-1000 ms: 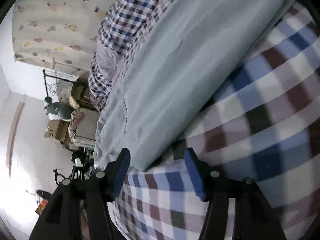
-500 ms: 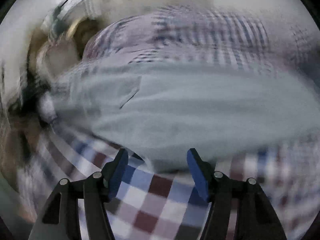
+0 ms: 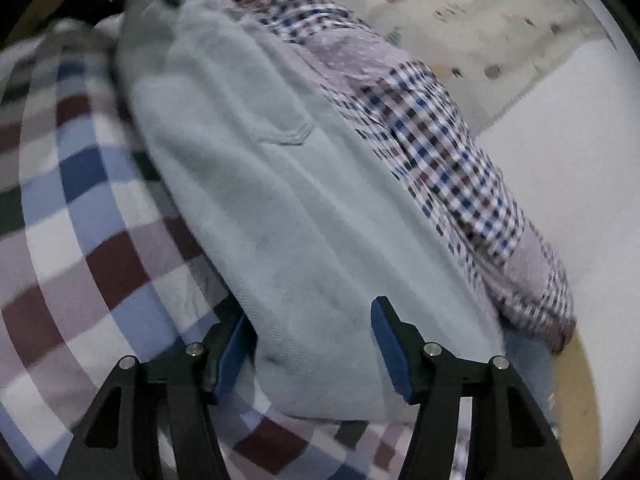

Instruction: Fold clothes

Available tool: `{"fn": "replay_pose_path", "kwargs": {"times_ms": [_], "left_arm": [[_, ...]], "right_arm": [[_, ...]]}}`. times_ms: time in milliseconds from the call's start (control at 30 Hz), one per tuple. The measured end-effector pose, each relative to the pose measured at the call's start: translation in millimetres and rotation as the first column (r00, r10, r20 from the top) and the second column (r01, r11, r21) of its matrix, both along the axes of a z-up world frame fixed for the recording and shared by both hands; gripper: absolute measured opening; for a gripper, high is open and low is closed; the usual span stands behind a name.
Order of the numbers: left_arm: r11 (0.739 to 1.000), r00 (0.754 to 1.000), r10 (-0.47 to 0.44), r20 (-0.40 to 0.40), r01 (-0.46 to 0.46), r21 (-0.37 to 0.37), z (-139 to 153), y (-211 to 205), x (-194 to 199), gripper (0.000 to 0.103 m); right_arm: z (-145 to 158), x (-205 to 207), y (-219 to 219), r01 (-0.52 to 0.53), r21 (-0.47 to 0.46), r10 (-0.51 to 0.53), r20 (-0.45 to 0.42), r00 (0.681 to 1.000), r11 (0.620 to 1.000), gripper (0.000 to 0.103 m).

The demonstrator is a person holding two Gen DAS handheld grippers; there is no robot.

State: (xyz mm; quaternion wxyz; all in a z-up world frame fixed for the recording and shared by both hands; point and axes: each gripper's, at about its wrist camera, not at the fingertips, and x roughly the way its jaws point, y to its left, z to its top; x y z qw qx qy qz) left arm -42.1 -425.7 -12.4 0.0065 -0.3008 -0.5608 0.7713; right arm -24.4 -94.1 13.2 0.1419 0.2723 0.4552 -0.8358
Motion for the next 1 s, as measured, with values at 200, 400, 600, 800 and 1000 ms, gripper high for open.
{"fn": "replay_pose_path", "kwargs": {"times_ms": [200, 400, 600, 800, 1000], "left_arm": [[1.0, 1.0, -0.016, -0.007, 0.016, 0.024, 1.4, -5.1, -1.0, 0.022], [0.999, 0.997, -0.032, -0.067, 0.031, -0.019, 33.5, -4.9, 5.1, 0.019], [0.997, 0.985, -0.005, -0.171, -0.009, -0.082, 84.8, -10.8, 35.2, 0.018], [0.986, 0.96, 0.066, -0.271, -0.105, -0.131, 128.8, -30.4, 108.3, 0.017], [0.939, 0.925, 0.117, -0.362, -0.221, -0.262, 168.3, -41.7, 205.9, 0.017]], "right_arm": [[-1.4, 3.3, 4.9, -0.09, 0.12, 0.082, 0.068, 0.994, 0.989, 0.011], [43.6, 27.2, 16.9, -0.125, 0.079, 0.12, 0.069, 0.99, 0.989, 0.008], [77.5, 73.5, 11.8, -0.212, 0.05, 0.209, 0.062, 0.976, 0.976, 0.007], [111.8, 145.5, 0.1, -0.306, -0.034, 0.308, 0.042, 0.951, 0.951, 0.007], [134.2, 228.9, -8.8, -0.395, -0.146, 0.406, 0.052, 0.912, 0.907, 0.008]]}}
